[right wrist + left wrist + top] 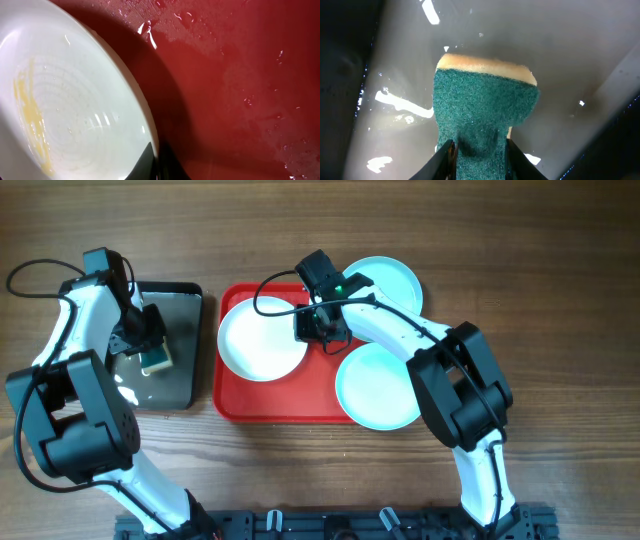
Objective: Clean dirty plates on tray and stack at the side
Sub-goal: 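Lift the sponge and move it over the white plate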
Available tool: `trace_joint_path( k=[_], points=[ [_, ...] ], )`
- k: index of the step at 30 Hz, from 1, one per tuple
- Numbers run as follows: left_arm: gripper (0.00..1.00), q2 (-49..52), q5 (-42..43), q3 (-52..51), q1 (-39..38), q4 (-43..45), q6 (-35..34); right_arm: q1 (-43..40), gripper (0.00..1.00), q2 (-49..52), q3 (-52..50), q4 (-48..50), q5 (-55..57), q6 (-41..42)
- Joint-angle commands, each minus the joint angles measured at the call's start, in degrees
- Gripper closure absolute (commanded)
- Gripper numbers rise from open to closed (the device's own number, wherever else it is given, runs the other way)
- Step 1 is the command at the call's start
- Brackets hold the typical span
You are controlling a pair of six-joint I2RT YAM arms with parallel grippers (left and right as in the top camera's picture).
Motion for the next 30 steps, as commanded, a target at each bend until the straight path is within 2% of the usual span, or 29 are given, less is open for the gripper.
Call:
trace_joint_path(
  k=[1, 6, 12, 18, 23, 30],
  points=[
    [0.72, -1.36, 0.68, -1.66, 0.07, 1.53, -0.11, 0.31, 0.95, 1.38, 0.92, 0.50, 0.20, 0.17],
    [0.73, -1.36, 0.70, -3.65, 0.07, 3.37, -0.11, 0.31, 0.95, 1.38, 0.92, 0.48, 0.20, 0.15],
    [0.83, -1.33, 2.43, -4.70, 0.07, 4.87, -0.15, 0.31, 0.95, 1.38, 0.92, 0.48, 0.20, 0.15],
    [0.83, -1.31, 2.80, -9.31, 0.07, 8.83, -0.13, 0.31, 0.95, 1.38, 0.92, 0.50, 0.20, 0.13],
    [0.96, -1.31, 2.78, -9.55, 0.04, 9.25, -1.40, 0.31, 0.95, 1.38, 0.92, 0.48, 0.20, 0.15],
    [0.96, -2.36, 3.67, -8.61, 0.04, 8.39, -3.58, 0.31, 0.95, 1.38, 0.92, 0.55, 0.17, 0.22]
  ],
)
